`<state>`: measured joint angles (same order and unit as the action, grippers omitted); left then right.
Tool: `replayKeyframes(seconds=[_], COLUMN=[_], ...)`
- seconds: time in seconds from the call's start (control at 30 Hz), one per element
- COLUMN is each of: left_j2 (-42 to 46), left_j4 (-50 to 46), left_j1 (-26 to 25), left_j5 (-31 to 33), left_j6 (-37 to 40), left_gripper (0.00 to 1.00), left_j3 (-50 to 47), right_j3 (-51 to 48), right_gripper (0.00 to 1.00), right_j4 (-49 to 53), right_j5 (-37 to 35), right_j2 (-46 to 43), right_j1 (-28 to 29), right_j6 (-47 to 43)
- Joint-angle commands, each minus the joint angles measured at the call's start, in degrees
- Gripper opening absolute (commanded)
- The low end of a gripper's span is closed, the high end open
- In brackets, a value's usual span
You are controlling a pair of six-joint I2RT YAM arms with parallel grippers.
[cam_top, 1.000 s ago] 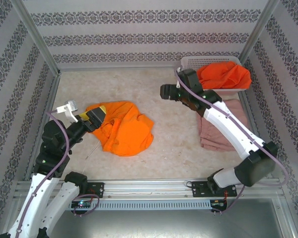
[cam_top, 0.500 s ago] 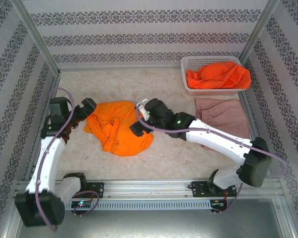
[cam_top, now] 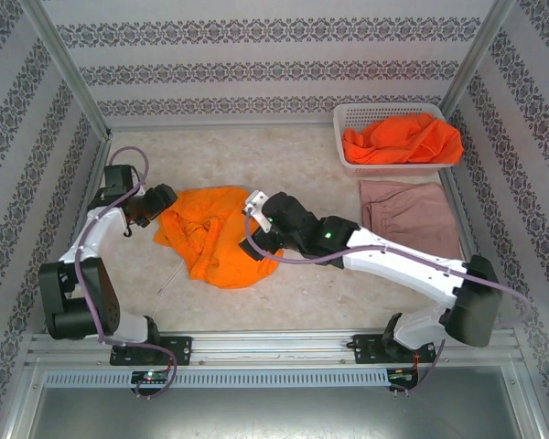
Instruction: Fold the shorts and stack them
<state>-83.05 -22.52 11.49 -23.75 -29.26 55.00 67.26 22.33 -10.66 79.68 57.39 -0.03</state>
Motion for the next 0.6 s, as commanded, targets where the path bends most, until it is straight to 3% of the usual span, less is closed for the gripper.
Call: replayKeyframes(seconds=[0.0,0.13,0.23,0.43,0.5,0.57], left_j2=[-3.57,-7.42,-9.34,-6.92,-5.09,-3.31], left_j4=[1.06,0.51,-1.34,-1.68,-1.49,-1.47], left_j1=[0.38,-0.51,-1.33,-1.47,-1.47,-1.47], left_j5=[-0.32,-1.98,-2.22,-3.52,-4.27,-4.85], left_j6=[3.82,4.58,5.69,4.68,3.73,2.72], left_gripper=[0.68,0.62,0.52,0.17,0.04,0.0], left_j3=[2.84,5.17,6.51,6.64,7.16,7.87], right_j3=[-1.22,-3.06,-5.33,-8.76,-6.37,-3.19], right_gripper=[0.98,0.98,0.98,0.93,0.89,0.87], right_j4=[-2.33,-3.11,-5.04,-10.03,-8.49,-6.1], right_j5=[-3.55,-0.86,5.53,14.05,13.17,10.0], right_j2=[-4.84,-8.9,-11.38,-11.27,-8.31,-4.47], right_j1=[-0.16,-1.0,-2.88,-2.88,-1.13,1.55], right_j6=[-3.47,-4.46,-1.47,-0.14,-1.02,-3.31])
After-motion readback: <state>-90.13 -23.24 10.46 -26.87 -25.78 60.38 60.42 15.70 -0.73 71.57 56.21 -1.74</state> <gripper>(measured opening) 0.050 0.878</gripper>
